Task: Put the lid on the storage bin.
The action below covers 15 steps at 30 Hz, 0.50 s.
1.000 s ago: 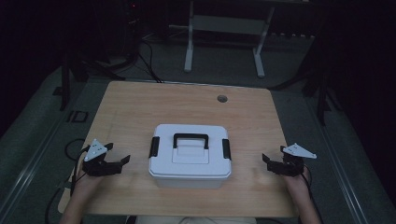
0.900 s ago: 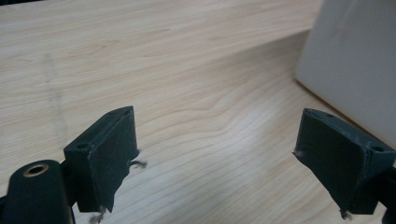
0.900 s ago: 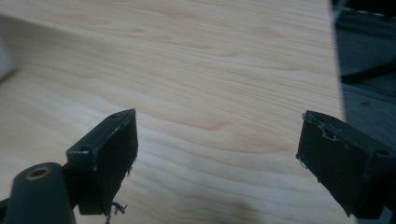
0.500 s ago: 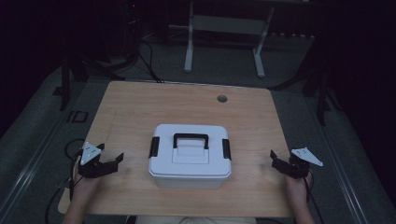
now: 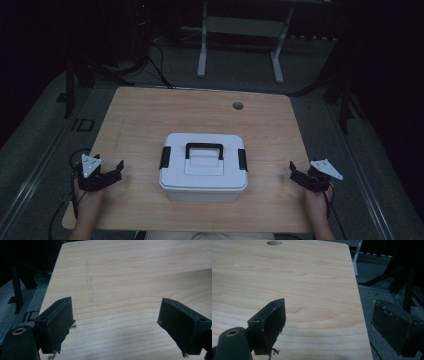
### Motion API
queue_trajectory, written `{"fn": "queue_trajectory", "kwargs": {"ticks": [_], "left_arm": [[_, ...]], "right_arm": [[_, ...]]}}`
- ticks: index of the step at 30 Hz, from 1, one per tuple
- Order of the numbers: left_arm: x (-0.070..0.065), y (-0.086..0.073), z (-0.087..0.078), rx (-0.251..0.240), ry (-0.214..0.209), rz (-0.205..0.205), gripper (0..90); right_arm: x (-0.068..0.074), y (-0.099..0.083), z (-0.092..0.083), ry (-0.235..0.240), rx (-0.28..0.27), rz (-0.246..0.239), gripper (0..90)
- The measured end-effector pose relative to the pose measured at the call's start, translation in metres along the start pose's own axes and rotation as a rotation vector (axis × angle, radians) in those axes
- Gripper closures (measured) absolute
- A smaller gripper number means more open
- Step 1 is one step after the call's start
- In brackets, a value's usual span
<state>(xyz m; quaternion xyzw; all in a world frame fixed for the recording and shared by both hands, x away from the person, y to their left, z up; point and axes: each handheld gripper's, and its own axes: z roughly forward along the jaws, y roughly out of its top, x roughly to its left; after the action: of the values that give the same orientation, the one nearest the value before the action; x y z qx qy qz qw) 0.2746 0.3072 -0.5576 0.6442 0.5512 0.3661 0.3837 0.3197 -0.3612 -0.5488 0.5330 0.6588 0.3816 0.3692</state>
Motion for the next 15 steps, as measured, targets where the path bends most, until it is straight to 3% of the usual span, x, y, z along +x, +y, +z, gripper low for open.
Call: {"fn": "queue_trajectory", "kwargs": {"ticks": [4,6,9,15], "left_arm": [[0.002,0.0002,-0.0044,-0.047,0.062,-0.023,12.9],[0.0032,0.0004,-0.0047,-0.034,0.092,-0.023,12.9],[0.004,-0.0019,-0.0033,-0.014,0.094,-0.026,12.9],[0.0021,-0.0018,-0.0049,-0.038,0.116,-0.012,12.9]], "right_arm": [[-0.0012,-0.0004,-0.0008,-0.006,-0.012,0.015,12.1],[-0.0018,-0.0005,-0.0009,-0.015,-0.015,0.019,12.1],[-0.002,-0.0001,-0.0002,-0.017,-0.008,0.023,12.1],[-0.0013,0.0002,0.0006,-0.023,-0.002,0.021,12.1]]}}
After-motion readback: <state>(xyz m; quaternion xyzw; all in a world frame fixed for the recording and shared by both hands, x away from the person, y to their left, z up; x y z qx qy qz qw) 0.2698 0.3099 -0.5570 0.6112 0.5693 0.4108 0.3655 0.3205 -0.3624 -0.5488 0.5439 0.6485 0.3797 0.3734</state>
